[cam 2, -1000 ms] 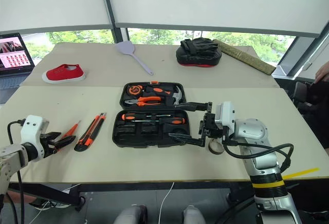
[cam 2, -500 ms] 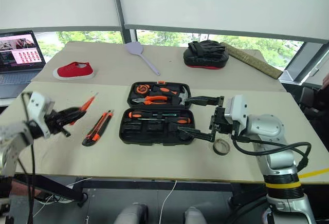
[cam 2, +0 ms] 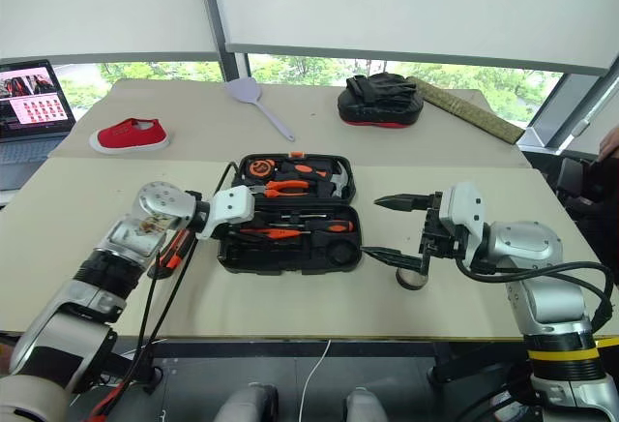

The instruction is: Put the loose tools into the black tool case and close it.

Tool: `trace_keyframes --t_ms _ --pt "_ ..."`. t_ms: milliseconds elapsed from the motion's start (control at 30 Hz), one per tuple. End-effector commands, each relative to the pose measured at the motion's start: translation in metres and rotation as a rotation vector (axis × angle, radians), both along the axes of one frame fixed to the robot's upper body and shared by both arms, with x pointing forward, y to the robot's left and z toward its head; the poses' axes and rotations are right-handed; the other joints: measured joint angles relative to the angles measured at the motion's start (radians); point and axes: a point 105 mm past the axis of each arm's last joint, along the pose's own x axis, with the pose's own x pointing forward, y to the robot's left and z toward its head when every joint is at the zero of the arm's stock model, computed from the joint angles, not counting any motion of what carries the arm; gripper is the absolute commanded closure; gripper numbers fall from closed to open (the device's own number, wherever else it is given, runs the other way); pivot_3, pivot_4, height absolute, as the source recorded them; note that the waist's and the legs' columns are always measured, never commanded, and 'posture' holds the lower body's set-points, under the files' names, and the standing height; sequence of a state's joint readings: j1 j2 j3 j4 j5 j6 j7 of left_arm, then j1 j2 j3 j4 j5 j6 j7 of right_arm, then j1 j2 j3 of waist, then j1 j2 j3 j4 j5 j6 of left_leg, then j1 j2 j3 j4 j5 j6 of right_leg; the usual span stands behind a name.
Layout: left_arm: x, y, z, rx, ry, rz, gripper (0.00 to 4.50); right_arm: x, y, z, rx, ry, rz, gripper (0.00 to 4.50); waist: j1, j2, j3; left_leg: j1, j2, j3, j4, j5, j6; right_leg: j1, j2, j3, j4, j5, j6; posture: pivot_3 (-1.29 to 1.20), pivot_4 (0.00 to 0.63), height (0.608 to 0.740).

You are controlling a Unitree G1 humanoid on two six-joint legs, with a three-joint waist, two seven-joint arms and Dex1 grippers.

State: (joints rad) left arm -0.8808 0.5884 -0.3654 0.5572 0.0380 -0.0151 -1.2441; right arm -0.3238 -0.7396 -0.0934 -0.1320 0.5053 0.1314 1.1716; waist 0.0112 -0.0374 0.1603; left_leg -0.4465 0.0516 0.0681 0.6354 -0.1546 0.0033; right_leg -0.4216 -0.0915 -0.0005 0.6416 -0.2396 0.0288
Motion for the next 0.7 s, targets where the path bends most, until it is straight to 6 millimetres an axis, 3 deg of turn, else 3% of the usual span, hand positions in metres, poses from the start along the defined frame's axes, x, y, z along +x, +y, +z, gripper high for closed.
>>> trace_keyframes --t_ms 33,367,600,667,700 --pt "0.005 0.005 -0.001 0.057 -0.015 0.003 4.05 -0.005 -0.005 0.012 0.015 -0.053 -0.024 0.0 0.0 0.0 0.0 0.0 0.0 0.0 0.001 0.0 0.0 0.0 0.0 0.0 0.0 0.0 0.0 0.0 0.15 0.74" --pt "0.003 0.021 -0.01 0.226 0.016 -0.031 4.05 -0.006 -0.007 0.01 0.017 -0.051 -0.036 0.0 -0.001 0.0 0.0 0.0 0.0 0.0 0.004 -0.001 0.001 0.001 0.0 0.0 0.001 0.0 0.001 0.0 0.15 0.74" --pt "-0.004 0.017 -0.016 0.182 0.075 -0.04 4.05 -0.005 -0.008 0.01 0.02 -0.056 -0.04 0.0 -0.005 0.0 0.0 0.0 0.0 0.0 0.004 -0.001 0.001 0.001 0.0 0.001 0.002 0.0 0.001 0.0 0.15 0.74" --pt "-0.004 0.009 -0.007 0.072 0.074 -0.035 3.05 -0.006 -0.009 0.009 0.02 -0.053 -0.042 0.0 -0.005 0.0 0.0 0.001 0.0 0.0 0.004 -0.001 0.001 0.001 0.0 0.001 0.002 0.0 0.001 0.0 0.15 0.74" --pt "-0.005 0.008 -0.002 0.035 0.06 -0.048 2.91 -0.007 -0.01 0.008 0.02 -0.049 -0.043 0.0 -0.005 0.0 0.0 0.001 0.0 0.0 0.004 -0.001 0.002 0.001 0.0 0.001 0.002 0.0 0.001 0.0 0.15 0.74"
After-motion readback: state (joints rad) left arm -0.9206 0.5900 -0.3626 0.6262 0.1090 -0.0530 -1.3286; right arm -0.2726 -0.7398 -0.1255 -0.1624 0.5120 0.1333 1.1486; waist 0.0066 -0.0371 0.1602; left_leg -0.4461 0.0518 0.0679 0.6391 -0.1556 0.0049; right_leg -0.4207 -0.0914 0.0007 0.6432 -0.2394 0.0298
